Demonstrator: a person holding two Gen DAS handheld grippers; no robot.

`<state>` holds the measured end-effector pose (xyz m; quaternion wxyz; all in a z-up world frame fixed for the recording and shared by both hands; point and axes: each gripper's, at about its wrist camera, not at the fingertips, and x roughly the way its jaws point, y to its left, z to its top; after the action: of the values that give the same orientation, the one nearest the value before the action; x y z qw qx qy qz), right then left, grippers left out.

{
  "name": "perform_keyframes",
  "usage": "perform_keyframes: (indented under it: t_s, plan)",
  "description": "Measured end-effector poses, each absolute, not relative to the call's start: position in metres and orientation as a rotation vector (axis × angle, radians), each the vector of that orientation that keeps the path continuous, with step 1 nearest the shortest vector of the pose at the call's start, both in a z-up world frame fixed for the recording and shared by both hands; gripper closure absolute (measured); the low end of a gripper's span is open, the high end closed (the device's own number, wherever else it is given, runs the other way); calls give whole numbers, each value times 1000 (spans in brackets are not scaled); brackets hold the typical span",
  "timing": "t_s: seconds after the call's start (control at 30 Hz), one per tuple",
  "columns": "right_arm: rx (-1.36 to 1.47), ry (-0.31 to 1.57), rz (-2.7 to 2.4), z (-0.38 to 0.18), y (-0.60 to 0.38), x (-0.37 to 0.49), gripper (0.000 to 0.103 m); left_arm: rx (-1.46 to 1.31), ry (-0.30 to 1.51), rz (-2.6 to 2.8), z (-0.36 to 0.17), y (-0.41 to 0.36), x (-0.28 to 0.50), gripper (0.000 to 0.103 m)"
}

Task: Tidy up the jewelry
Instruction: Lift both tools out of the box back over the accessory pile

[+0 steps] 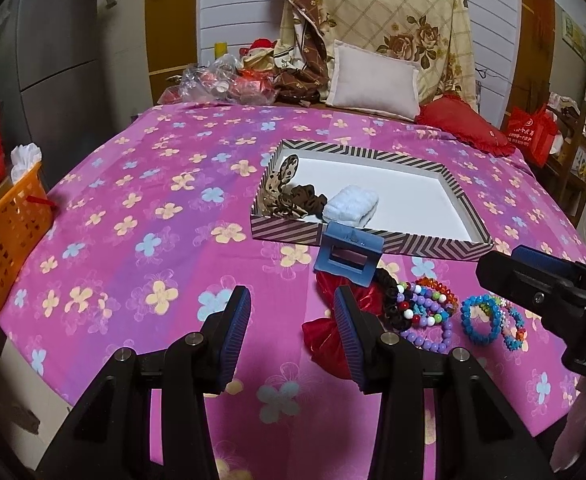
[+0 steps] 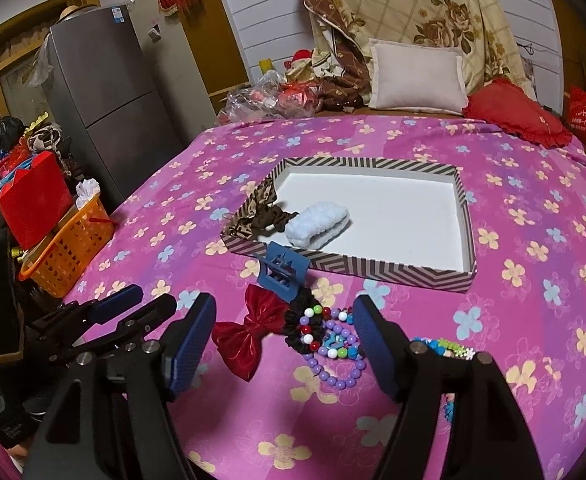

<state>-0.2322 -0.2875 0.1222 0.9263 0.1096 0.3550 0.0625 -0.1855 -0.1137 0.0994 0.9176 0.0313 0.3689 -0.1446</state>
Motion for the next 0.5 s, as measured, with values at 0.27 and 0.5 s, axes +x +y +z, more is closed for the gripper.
perform_keyframes:
  t_s: [0.27,0.5]
  plan:
    - [227,731,127,120,-288,-231,28,64,773,-299,95,-115,-183,62]
    - [232,744,120,112,-291,-229,26,54,797,-299,87,-112,-179,62]
